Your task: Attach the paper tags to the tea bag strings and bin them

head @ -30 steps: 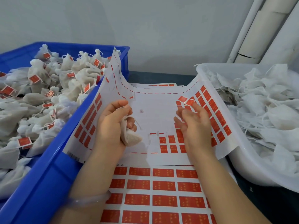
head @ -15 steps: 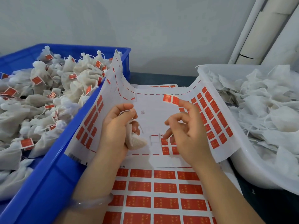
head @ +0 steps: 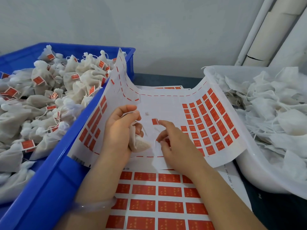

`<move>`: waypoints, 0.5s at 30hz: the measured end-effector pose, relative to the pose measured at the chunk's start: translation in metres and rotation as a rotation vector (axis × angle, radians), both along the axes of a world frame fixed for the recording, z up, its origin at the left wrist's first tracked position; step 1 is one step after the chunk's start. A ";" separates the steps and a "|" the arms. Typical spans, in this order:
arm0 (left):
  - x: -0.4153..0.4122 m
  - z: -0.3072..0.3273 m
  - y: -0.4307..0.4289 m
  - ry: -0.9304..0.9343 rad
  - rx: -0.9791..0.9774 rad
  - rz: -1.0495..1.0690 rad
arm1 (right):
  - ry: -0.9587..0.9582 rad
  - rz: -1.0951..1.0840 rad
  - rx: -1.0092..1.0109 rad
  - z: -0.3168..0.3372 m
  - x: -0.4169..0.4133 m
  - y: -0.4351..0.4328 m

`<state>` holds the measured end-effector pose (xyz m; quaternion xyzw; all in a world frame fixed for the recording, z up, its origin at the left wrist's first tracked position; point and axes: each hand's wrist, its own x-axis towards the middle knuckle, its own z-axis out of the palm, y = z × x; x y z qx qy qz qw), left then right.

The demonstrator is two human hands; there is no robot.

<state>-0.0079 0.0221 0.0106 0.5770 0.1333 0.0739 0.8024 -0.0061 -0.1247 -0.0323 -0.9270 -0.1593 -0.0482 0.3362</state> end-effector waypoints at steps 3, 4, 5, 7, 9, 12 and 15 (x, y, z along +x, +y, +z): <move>0.001 0.000 0.001 0.004 -0.002 0.000 | -0.022 -0.057 0.061 -0.002 0.001 -0.001; 0.000 0.001 0.001 0.004 -0.005 -0.004 | 0.007 -0.085 0.156 -0.002 0.001 -0.003; 0.000 0.001 0.001 0.003 -0.009 -0.009 | 0.033 -0.123 0.275 -0.001 0.003 -0.005; 0.000 0.001 0.001 0.000 -0.016 -0.014 | 0.050 -0.219 0.478 0.001 0.006 -0.011; 0.000 0.001 0.001 0.004 -0.010 -0.010 | 0.052 -0.300 0.603 0.003 0.009 -0.016; 0.001 0.001 0.001 0.014 -0.007 -0.005 | 0.033 -0.380 0.672 0.006 0.010 -0.020; 0.000 0.001 0.001 0.012 -0.008 -0.009 | -0.119 -0.362 0.558 0.008 0.006 -0.020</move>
